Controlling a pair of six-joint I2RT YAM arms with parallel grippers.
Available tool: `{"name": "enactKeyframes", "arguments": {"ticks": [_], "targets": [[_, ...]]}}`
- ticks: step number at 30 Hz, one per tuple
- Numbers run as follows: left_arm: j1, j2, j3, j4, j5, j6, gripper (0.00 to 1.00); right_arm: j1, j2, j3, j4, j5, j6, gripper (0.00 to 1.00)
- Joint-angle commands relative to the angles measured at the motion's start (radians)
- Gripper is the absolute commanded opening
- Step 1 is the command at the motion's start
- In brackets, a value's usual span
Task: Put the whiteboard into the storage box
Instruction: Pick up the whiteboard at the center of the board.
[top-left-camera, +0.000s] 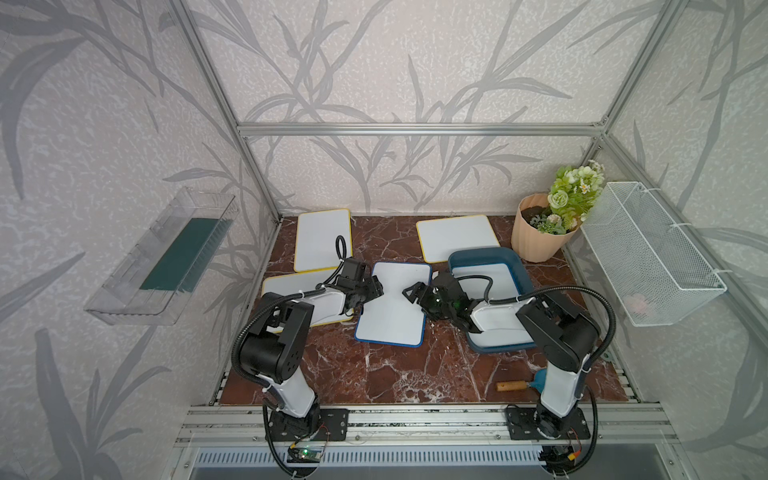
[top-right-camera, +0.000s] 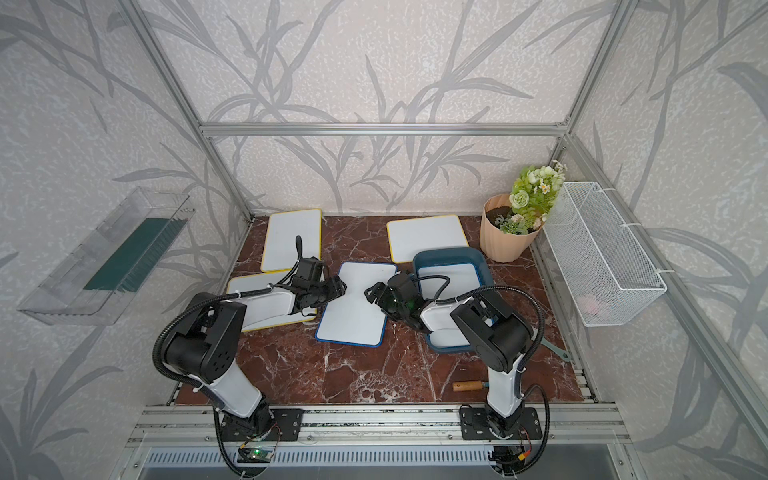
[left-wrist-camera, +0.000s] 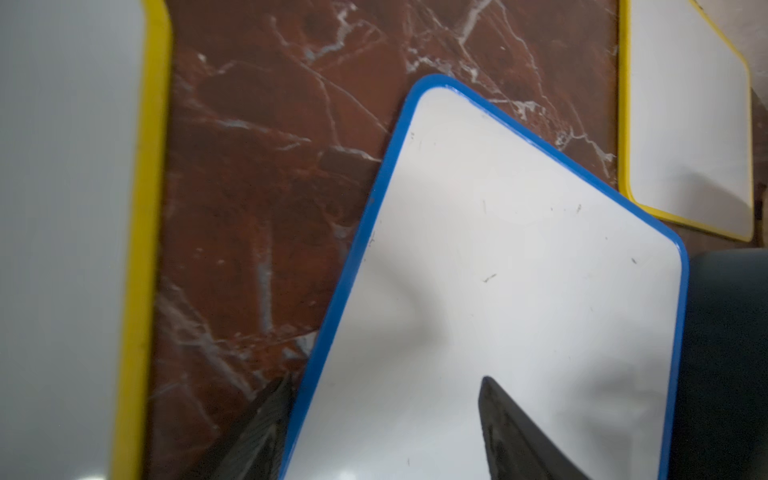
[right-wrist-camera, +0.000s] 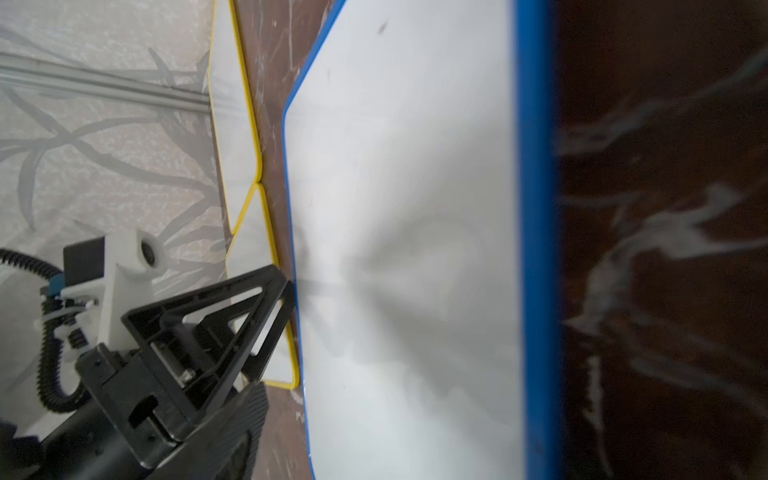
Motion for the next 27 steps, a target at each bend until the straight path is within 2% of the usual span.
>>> {"name": "enactKeyframes", "arguments": {"ticks": [1,16,27], "targets": [[-0.036,0.028,-0.042,-0.083,0.160,-0.039,0.71,0.023,0.006,-0.006,0.129,-0.101,0.059,0.83],[-0.020,-0.012,-0.066,-0.116,0.128,-0.039,0.71,0.017,-0.041,0.039,0.063,-0.018,-0.018,0.77],[-0.011,-0.066,-0.109,-0.123,0.081,-0.083,0.71,0.021,-0.106,0.066,-0.005,0.110,-0.077,0.71]]}}
